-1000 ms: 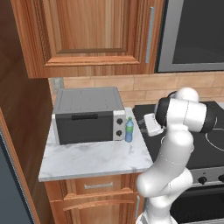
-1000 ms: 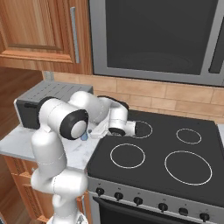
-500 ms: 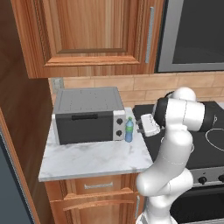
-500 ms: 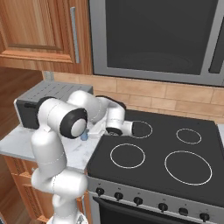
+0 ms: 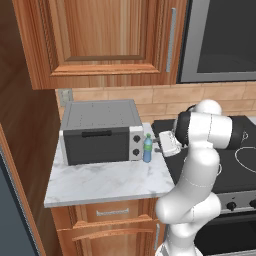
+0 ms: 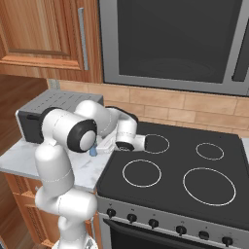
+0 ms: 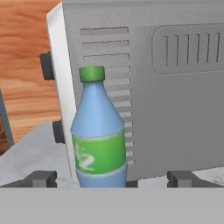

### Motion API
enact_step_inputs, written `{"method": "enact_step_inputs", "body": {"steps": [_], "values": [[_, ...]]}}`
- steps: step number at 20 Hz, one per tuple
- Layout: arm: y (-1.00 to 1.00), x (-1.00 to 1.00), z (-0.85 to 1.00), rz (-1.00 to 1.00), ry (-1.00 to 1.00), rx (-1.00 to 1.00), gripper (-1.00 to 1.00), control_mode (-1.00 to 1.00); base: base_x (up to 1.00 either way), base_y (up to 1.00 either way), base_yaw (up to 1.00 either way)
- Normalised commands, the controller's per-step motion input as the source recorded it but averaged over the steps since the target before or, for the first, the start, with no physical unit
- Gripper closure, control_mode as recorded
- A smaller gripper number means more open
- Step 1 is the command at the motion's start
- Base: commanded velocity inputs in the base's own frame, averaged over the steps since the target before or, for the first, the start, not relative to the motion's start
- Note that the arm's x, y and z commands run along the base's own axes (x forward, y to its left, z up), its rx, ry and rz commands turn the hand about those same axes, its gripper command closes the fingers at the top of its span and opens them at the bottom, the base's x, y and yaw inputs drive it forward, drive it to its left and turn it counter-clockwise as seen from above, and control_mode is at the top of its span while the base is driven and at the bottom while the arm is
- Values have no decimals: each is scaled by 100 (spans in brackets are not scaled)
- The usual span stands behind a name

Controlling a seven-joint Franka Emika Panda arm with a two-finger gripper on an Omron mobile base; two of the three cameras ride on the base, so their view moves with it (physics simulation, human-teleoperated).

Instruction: Take the bottled waters from the counter and place them in the freezer to freeze. Close the freezer door after placing the bottles.

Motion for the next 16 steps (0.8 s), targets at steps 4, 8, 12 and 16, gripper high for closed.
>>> {"method": "enact_step_inputs", "body": {"steps": [4,8,12,16], "values": [[4,0,0,1,0,0,-100,-100,0,0,0],[2,0,0,2,0,0,-100,-100,0,0,0],[1,0,0,2,0,1,-100,-100,0,0,0],[18,1,0,2,2,0,-100,-100,0,0,0]]}}
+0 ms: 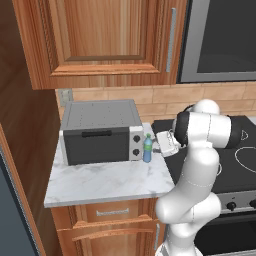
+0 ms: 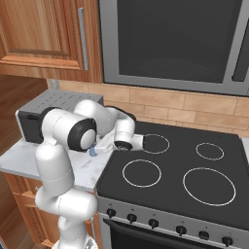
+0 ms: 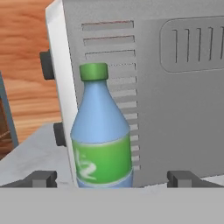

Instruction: Take the bottled waters from the counter and place them in the freezer to freeze. Close the freezer door after placing the bottles.

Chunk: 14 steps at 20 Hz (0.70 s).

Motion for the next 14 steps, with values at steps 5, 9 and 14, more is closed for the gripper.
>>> {"method": "enact_step_inputs", "body": {"steps": [5,9,14], "values": [[23,0,0,3,2,0,-100,-100,0,0,0],[20,0,0,3,0,0,-100,-100,0,0,0],[14,0,0,1,0,0,-100,-100,0,0,0]]}}
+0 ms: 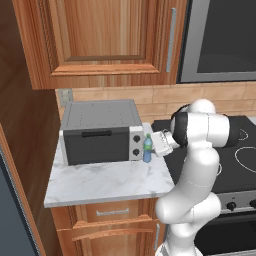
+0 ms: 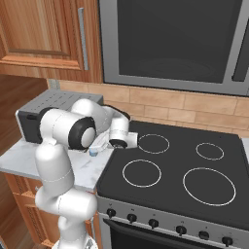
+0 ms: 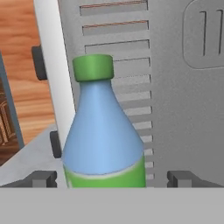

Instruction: Take the bottled waters from the counter and place them in the freezer to freeze. Close the freezer door after placing the bottles.

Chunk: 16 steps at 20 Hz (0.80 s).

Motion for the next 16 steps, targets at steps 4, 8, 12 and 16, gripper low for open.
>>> {"method": "enact_step_inputs", "body": {"steps": [4,8,12,16], "values": [[14,0,0,0,0,0,100,-100,0,0,0],[0,0,0,0,0,0,100,-100,0,0,0],[0,-2,0,0,0,0,100,-100,0,0,0],[0,-26,36,0,-3,0,100,-100,0,0,0]]}}
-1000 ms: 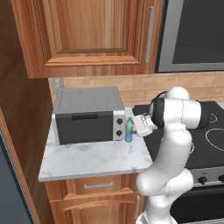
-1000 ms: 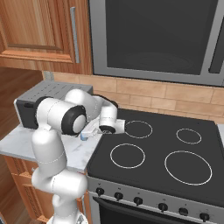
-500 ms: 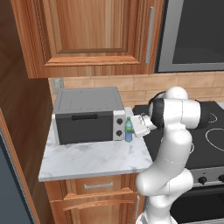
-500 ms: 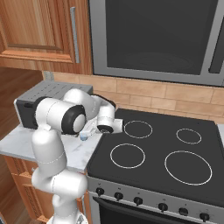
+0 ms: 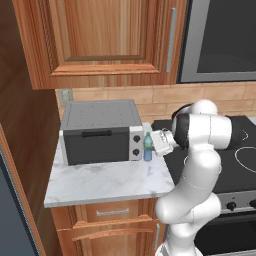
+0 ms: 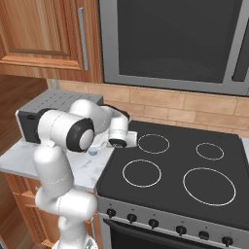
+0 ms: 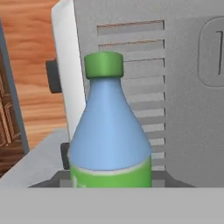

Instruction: Take the bottled waters from the counter and place them in the freezer to freeze. Close the freezer door after placing the bottles.

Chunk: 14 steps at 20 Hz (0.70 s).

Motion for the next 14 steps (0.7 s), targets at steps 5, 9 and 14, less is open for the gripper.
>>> {"method": "enact_step_inputs", "body": {"steps": [5,9,14], "values": [[0,-88,63,-1,-7,8,100,-100,0,0,0],[0,-100,60,-4,-7,14,100,-100,0,0,0],[2,-100,69,-9,-8,8,100,-100,0,0,0]]}}
